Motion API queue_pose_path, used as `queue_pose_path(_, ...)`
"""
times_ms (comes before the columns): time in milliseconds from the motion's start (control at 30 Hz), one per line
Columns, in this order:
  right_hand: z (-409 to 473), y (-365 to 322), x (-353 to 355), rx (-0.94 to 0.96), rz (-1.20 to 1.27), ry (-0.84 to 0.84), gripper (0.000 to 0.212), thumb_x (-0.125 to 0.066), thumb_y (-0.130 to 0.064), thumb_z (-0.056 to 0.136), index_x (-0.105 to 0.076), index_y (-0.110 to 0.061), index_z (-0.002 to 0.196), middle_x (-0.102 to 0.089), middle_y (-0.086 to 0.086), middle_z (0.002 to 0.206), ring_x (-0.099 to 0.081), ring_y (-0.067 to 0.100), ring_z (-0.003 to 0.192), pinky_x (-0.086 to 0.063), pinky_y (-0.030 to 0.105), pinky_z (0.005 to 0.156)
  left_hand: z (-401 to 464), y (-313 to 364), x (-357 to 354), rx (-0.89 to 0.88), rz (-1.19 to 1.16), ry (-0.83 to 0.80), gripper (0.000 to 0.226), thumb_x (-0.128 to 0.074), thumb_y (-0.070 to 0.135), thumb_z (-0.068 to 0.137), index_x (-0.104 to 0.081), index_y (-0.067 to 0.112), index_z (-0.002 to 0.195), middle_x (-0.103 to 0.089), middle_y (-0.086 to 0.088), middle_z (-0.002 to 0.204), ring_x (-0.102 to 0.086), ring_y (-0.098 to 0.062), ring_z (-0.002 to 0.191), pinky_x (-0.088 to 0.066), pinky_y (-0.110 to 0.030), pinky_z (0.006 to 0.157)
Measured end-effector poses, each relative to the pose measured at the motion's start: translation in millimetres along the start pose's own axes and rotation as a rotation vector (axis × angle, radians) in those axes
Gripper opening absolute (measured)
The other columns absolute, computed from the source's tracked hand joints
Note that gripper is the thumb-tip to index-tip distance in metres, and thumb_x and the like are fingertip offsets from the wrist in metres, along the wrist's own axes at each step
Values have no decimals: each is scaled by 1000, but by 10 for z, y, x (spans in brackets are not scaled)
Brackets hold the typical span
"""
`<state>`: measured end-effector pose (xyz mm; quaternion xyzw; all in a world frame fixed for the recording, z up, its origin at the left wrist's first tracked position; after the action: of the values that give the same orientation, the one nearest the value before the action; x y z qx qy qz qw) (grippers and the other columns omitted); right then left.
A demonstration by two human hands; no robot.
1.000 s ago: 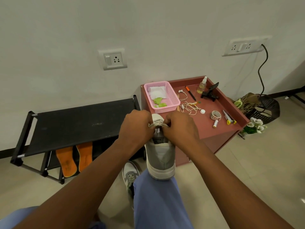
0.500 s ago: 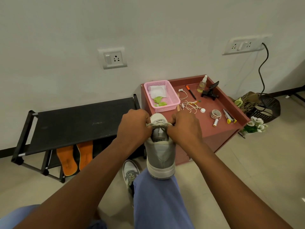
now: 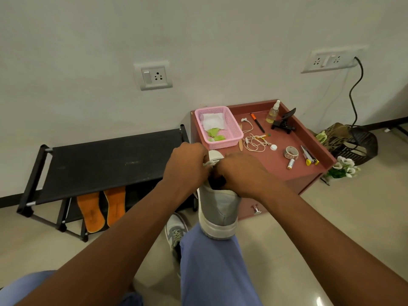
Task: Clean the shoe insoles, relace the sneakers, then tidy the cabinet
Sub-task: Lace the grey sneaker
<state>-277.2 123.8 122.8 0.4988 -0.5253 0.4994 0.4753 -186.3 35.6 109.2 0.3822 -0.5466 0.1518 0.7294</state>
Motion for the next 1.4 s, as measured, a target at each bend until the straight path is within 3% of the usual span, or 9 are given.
queue_pose_path(100, -11, 6, -20, -28, -81, -84, 18, -66, -21, 91, -75, -28, 105, -44, -1, 76, -47, 24, 73, -38, 30, 62, 9, 31, -2, -6, -5, 13, 14, -73, 34, 91, -78, 22, 95, -73, 3, 88, -66, -13, 75, -62, -33, 81)
queue_pose_path(367, 4, -37, -2, -34, -175, -105, 14, -68, -14, 89, -69, -25, 98, -36, -4, 69, -47, 21, 71, -40, 30, 63, -14, 23, -19, 20, -36, -27, 22, -68, 37, 96, -80, 21, 104, -76, 1, 98, -68, -16, 83, -61, -35, 88)
queue_pose_path(467, 21, -46, 35, -41, -164, -37, 7, -67, -22, 92, -62, -21, 95, -38, -2, 73, -47, 22, 72, -37, 30, 62, -41, 11, -23, 16, -55, -53, 23, -64, 33, 99, -80, 20, 109, -76, 0, 102, -68, -16, 84, -61, -35, 89)
queue_pose_path(600, 14, -8, 95, -71, -52, 157, 21, -64, -48, 91, -70, -28, 91, -53, -2, 80, -52, 22, 80, -33, 29, 62, -77, -15, -28, 10, -75, -114, 24, -60, 24, 100, -77, 18, 117, -75, -2, 106, -67, -17, 84, -59, -35, 90)
queue_pose_path(767, -5, 0, 58, -95, 61, 282, 15, -64, -32, 91, -61, -20, 82, -46, -1, 84, -50, 23, 83, -29, 33, 62, -168, 56, 35, -105, -114, -116, 24, -65, 13, 89, -72, 15, 112, -64, -4, 111, -62, -21, 94, -57, -38, 88)
queue_pose_path(967, -24, 147, -1, -145, 133, 338, 14, -57, -26, 94, -62, -14, 91, -59, 5, 84, -55, 27, 76, -36, 35, 61, -183, 81, 21, -127, -146, -143, 20, -74, 21, 78, -73, 20, 98, -71, 3, 85, -64, -14, 75, -60, -39, 76)
queue_pose_path(1067, -14, 168, -25, -151, 102, 317, 13, -54, -24, 99, -59, -13, 96, -61, 6, 85, -56, 29, 77, -41, 39, 62, -154, 89, -20, -125, -101, -109, 24, -76, 25, 83, -74, 21, 106, -74, 2, 95, -66, -16, 83, -59, -36, 84)
queue_pose_path(1233, -42, 181, -50, -148, 105, 326, 6, -53, -17, 100, -50, -13, 99, -36, -5, 72, -30, 10, 56, -13, 26, 50, -80, 78, -79, -99, -49, -22, 19, -67, 28, 96, -74, 19, 112, -75, -2, 104, -63, -16, 83, -55, -30, 90)
queue_pose_path(1400, -38, 221, -103, -182, 122, 324, 12, -50, -20, 100, -44, -13, 107, -36, -3, 71, -33, 10, 57, -18, 30, 47, -80, 100, -110, -102, -32, 40, 25, -60, 27, 103, -69, 20, 125, -74, -3, 120, -69, -23, 99, -55, -37, 98)
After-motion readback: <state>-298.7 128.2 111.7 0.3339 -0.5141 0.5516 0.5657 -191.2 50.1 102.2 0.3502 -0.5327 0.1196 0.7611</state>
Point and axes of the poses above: each hand's wrist, its own z-axis towards the middle knuckle, its own x-axis out of the back of the hand, y = z × x, the point moved 5 cm from there along z, towards the middle knuckle
